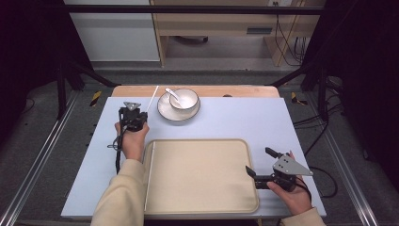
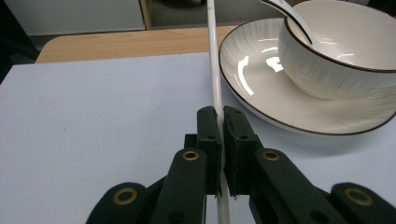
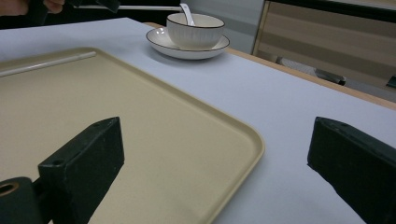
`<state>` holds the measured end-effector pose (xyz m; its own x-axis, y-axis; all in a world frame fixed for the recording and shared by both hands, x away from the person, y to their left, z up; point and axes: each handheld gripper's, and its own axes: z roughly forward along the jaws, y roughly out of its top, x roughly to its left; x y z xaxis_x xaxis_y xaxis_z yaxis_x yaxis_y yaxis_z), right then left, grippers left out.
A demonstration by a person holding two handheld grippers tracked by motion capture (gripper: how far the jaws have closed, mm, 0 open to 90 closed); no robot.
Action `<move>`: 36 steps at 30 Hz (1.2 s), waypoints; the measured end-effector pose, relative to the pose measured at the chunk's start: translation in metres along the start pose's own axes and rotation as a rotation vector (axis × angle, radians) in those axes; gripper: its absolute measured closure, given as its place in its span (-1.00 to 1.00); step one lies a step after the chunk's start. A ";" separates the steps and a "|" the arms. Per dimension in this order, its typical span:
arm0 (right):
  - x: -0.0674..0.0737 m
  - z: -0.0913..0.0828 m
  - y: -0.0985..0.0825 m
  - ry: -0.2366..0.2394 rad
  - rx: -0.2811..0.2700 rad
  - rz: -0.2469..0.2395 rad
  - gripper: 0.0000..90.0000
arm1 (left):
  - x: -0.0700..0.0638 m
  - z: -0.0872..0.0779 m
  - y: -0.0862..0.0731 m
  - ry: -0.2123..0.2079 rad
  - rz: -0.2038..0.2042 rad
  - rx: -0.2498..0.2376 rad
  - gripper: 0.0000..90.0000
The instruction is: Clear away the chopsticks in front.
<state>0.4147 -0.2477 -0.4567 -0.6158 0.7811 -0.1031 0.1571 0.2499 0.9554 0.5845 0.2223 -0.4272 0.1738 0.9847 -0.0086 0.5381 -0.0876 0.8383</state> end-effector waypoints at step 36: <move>-0.008 -0.012 -0.001 -0.048 -0.030 0.022 -0.93 | -0.025 -0.121 -0.081 -0.002 -0.150 -0.147 0.90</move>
<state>0.4106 -0.2612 -0.4530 -0.5749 0.8128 -0.0941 0.1471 0.2157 0.9653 0.4369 0.2234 -0.4288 0.1028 0.9847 -0.1408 0.4318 0.0833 0.8981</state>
